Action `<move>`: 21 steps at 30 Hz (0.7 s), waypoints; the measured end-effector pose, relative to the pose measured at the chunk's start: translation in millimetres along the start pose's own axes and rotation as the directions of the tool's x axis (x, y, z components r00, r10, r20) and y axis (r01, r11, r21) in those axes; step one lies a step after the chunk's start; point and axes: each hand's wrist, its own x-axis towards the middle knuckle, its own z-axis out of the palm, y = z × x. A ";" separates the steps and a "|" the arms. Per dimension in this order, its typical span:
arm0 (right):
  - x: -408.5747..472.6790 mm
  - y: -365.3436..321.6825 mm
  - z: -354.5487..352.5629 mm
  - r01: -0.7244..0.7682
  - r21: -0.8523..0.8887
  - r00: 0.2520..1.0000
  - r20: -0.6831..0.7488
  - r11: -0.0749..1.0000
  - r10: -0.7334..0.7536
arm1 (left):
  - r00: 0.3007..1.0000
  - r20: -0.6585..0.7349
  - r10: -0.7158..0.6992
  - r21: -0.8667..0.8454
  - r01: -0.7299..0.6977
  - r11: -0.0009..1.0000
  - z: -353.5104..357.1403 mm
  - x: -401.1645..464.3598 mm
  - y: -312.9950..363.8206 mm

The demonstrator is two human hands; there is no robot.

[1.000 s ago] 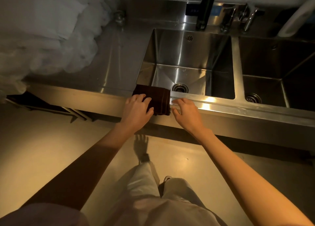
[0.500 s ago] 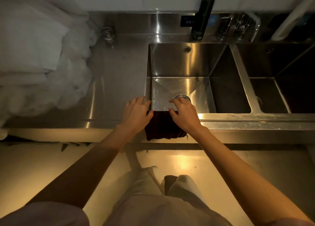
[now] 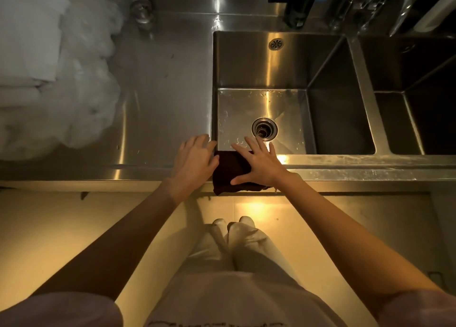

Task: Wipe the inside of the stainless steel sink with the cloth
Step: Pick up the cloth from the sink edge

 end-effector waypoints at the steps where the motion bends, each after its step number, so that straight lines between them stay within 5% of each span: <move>1: 2.3 2.4 0.6 0.018 -0.020 0.999 0.037 1.000 -0.017 | 1.000 -0.001 0.000 -0.008 0.000 1.000 0.8 -1.1 0.5; 5: 4.8 7.9 2.3 0.083 -0.068 0.995 0.053 0.994 -0.080 | 1.000 0.010 -0.012 -0.014 0.012 1.000 5.3 -5.5 0.4; 21: -36.8 -6.0 52.2 0.097 -0.129 0.868 -0.475 0.987 -0.147 | 1.000 0.020 -0.014 -0.029 0.014 0.999 6.5 -16.3 3.8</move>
